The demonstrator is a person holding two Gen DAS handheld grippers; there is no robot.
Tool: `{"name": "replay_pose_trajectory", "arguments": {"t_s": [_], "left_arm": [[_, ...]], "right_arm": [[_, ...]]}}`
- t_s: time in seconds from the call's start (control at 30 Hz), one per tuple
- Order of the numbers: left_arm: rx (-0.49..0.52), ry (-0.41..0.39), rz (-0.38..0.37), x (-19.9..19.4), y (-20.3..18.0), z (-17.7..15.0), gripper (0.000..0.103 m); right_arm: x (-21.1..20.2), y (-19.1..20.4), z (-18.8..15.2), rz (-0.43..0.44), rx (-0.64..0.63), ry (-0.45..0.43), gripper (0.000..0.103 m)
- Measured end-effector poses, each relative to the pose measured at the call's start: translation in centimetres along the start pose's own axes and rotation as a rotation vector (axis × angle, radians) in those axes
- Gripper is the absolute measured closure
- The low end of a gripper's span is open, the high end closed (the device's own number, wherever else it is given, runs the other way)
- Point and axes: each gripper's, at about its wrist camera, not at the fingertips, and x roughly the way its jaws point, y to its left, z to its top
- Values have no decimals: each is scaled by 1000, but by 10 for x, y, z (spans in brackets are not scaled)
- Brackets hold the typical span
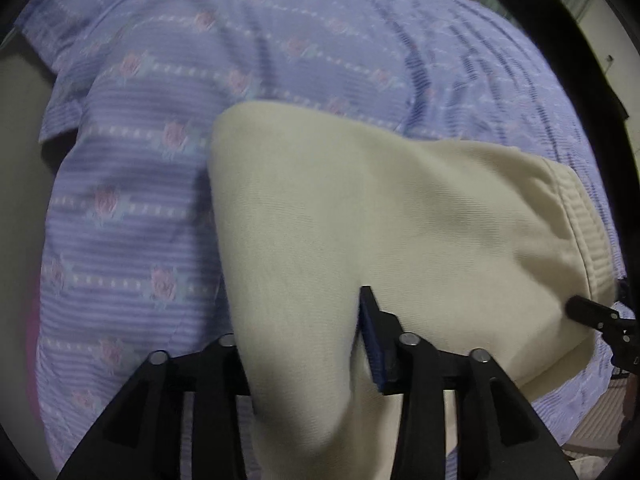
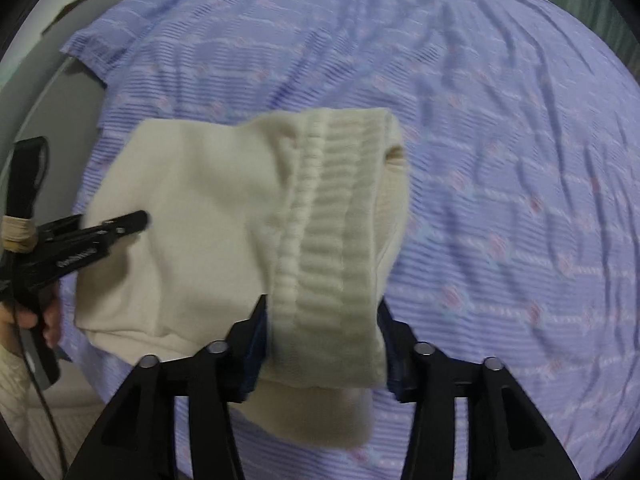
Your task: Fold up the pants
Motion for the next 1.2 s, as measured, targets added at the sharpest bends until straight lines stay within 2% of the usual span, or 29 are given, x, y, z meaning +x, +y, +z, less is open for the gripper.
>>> {"name": "replay_pose_trajectory", "arguments": {"t_s": [0.07,0.17,0.27,0.33,0.37,0.4,0.47,0.53,0.63,0.73,0.97,1.13,1.2], "left_arm": [[-3,12,55,-3,-1,-5,51],[-12,-6,140,-19,-1,-11,48],[13,-56,215,-48,-12,-20,42],[50,-108,228,-74,-28,-27,36],[69,-143,228,-91,-39,-33,34],[78,-173,226,-105,-48,-37,32],[82,-249,225,-140,-71,-50,19],[92,-311,208,-169,-94,-62,13],[123,-386,229,-206,-136,-78,7],[123,-426,203,-239,-175,-92,1],[40,-495,124,-308,-252,-123,0],[-31,-530,122,-343,-315,-145,0],[-57,-531,97,-350,-338,-154,0]], "right_arm": [[-5,-3,-3,-60,-19,-24,45],[-21,-19,-6,-184,-15,-58,42],[-44,-45,-6,-203,42,-79,42],[-68,-54,-8,-216,36,-125,39],[-80,-55,-11,-217,19,-150,36],[-96,-56,-14,-212,4,-181,29],[-125,-61,-23,-199,-4,-237,25],[-158,-67,-36,-182,-10,-286,19],[-206,-78,-58,-182,-24,-353,8],[-252,-92,-83,-204,-40,-395,6],[-344,-135,-141,-232,-50,-472,6],[-387,-169,-176,-217,-50,-510,6],[-403,-188,-190,-211,-52,-524,6]]}}
